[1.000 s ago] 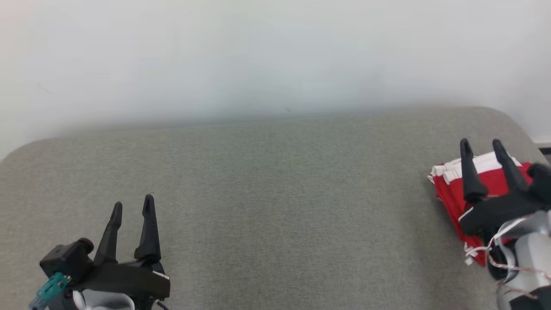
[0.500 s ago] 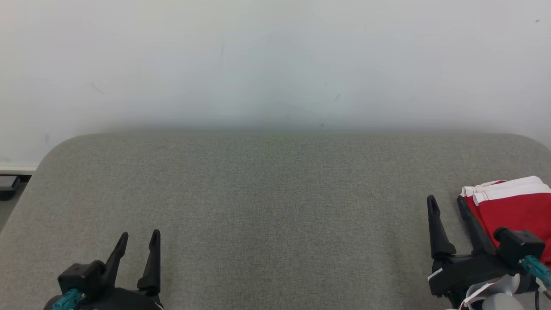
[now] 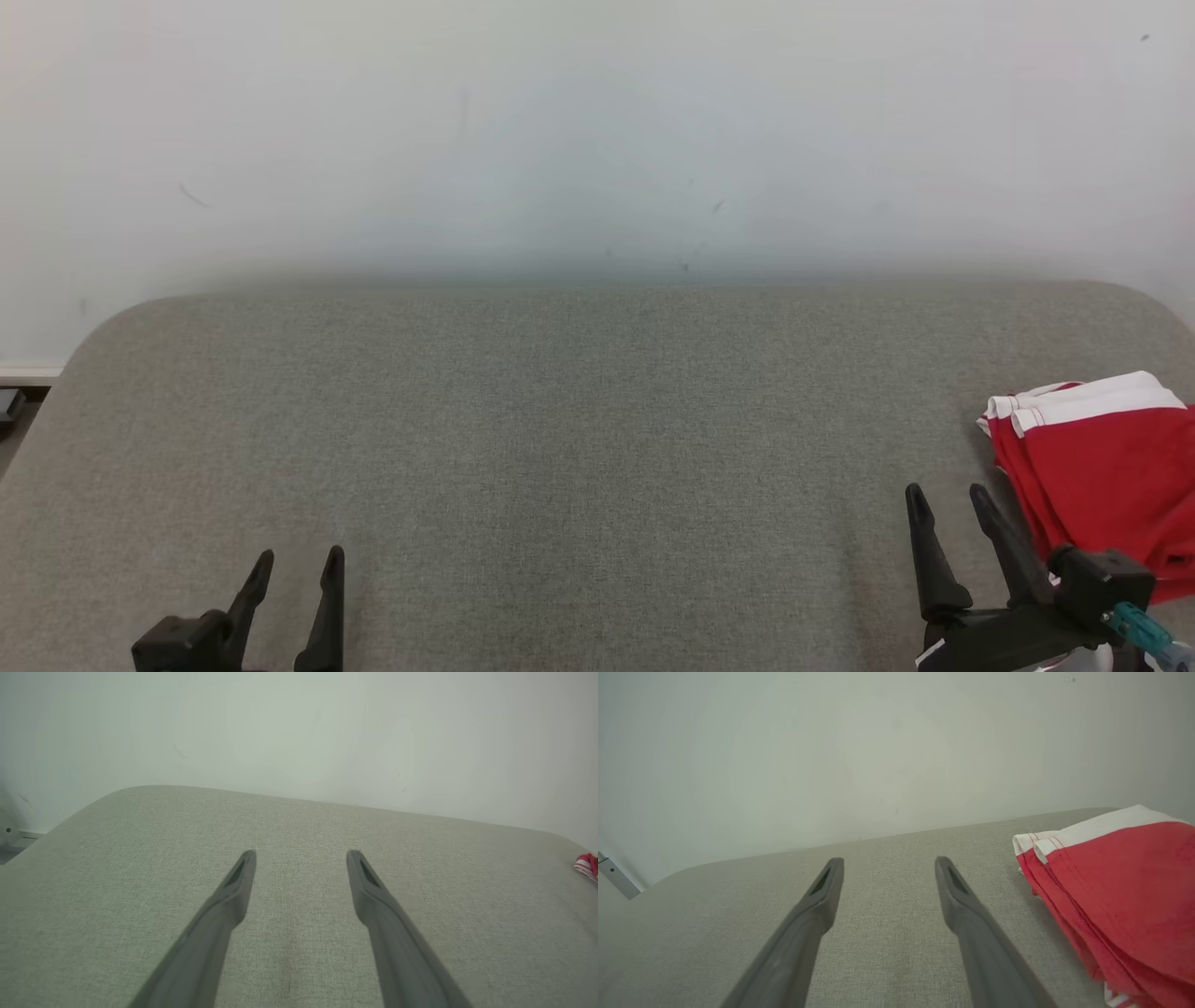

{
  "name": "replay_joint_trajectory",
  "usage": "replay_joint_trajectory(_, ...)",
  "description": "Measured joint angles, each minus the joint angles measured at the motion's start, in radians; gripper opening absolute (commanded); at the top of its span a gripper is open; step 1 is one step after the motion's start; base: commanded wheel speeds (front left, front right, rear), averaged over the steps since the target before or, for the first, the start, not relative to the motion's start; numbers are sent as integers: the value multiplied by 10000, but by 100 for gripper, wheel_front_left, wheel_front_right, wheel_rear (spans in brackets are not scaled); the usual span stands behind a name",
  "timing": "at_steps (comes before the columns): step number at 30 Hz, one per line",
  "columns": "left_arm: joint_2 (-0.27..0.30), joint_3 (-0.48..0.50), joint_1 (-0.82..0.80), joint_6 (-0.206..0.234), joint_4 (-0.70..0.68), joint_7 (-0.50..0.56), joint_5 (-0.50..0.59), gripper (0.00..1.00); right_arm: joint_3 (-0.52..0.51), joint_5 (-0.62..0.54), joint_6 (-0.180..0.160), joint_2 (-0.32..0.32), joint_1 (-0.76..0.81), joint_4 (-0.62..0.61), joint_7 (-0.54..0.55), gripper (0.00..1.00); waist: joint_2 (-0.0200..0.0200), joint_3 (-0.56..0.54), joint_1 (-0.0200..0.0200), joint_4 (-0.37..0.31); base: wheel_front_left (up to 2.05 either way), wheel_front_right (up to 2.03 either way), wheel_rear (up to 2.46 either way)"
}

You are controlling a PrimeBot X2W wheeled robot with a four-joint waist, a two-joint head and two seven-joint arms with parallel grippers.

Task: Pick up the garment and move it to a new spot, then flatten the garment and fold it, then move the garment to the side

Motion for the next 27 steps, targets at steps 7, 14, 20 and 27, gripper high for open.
replay_joint_trajectory(7, -8, 336, 179, 180, -307, 0, 127, 100, 207, 109, 0, 4, 55, 19, 77, 100, 1, 41, 0, -28, 0, 0, 0)
replay_joint_trajectory(14, 96, 190, 335, 71, -330, 0, 324, 100, 357, 127, 0, 6, 174, 148, 188, 100, 0, -33, 0, -48, 0, 0, 0)
replay_joint_trajectory(20, 180, 115, 385, 92, -320, 123, 391, 100, 451, 96, 0, 8, 198, 219, 353, 100, 0, -82, 0, -5, 0, 0, 0)
replay_joint_trajectory(27, 198, 163, 494, 159, -453, 121, 303, 100, 453, 81, 0, 8, 219, 234, 441, 100, 0, -115, 0, 6, 0, 0, 0)
